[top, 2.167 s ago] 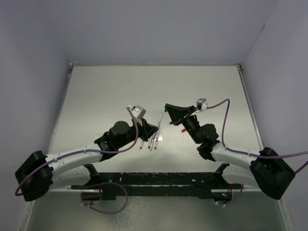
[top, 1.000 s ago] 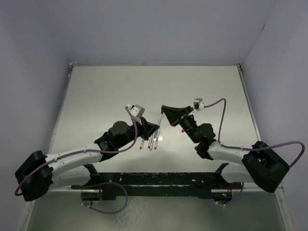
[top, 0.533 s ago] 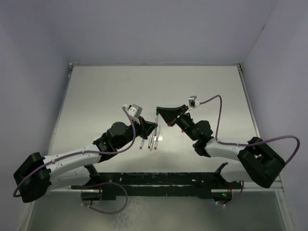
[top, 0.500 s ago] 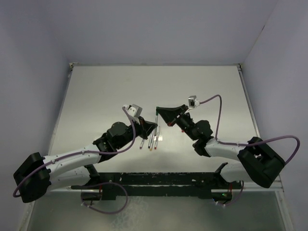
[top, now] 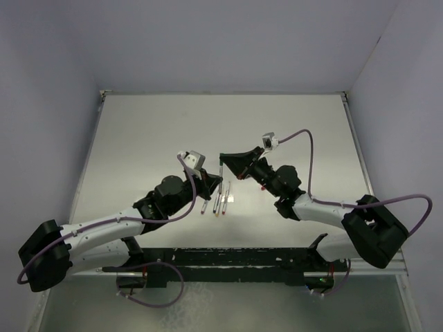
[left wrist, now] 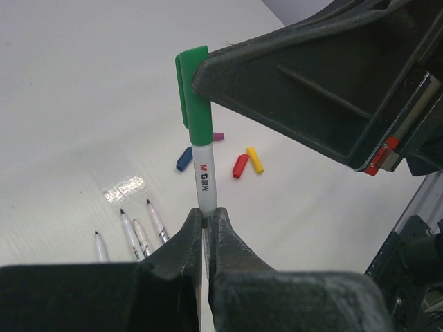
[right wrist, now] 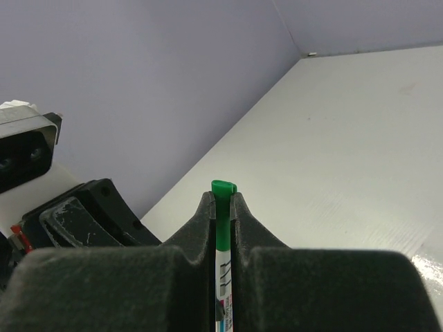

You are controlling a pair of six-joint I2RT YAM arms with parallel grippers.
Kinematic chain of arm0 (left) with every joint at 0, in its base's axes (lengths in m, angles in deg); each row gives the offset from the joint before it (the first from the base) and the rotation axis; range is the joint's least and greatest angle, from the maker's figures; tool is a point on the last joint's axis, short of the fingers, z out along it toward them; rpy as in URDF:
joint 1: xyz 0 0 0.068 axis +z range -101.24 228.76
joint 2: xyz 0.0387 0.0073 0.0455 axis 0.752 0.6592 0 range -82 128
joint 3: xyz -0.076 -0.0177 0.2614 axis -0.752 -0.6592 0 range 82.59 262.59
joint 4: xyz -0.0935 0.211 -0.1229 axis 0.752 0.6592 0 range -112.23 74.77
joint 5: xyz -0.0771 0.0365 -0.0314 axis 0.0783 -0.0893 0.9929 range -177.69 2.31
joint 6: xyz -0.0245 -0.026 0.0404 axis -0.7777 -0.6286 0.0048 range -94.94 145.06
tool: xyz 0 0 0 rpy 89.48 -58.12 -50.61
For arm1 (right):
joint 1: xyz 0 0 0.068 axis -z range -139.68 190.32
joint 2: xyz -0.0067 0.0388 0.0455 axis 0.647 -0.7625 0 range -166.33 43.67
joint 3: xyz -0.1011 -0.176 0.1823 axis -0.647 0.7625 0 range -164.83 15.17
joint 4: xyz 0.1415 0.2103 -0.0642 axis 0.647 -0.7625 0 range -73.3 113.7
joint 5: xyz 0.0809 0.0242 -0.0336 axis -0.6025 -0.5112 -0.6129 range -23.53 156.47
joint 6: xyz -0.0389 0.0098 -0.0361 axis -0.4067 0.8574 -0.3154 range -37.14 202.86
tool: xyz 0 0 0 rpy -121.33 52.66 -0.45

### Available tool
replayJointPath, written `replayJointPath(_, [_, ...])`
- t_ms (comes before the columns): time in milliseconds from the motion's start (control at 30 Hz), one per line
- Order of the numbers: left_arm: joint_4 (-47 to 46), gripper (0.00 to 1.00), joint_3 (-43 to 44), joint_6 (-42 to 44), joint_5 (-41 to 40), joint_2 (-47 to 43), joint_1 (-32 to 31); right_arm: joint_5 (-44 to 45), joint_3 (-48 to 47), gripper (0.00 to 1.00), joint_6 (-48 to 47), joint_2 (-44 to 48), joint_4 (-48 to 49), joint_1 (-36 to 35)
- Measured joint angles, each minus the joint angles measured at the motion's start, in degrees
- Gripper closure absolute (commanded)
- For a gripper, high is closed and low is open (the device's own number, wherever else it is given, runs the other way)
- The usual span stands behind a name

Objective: Insert the pens into the pen caps

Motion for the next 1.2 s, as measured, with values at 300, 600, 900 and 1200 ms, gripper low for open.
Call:
replayJointPath(300, [2.40,1.00,1.55,3.87,-2.10,-0.57,-0.15,-0.94,-2.05,1.00,-1.38,0.02,-3.02,0.26])
replayJointPath(600, [4.07,1.00,3.37,7.17,-4.31,-0.20,-0.15,-1.66,-4.81,1.00,-2.47,-1.84,-4.70,0.28])
replayJointPath(900, [6.78,1.00,3.85,8.92,-5.25,-0.20,-0.13,-1.66,-5.11,1.00,-2.49,-2.97,-5.11,0.15])
replayJointPath(1200, [7.08,1.00,3.85,6.64,-6.60,-0.20,0.26,-1.29,-8.98,0.73,-4.57,-2.32,-11.80,-0.44])
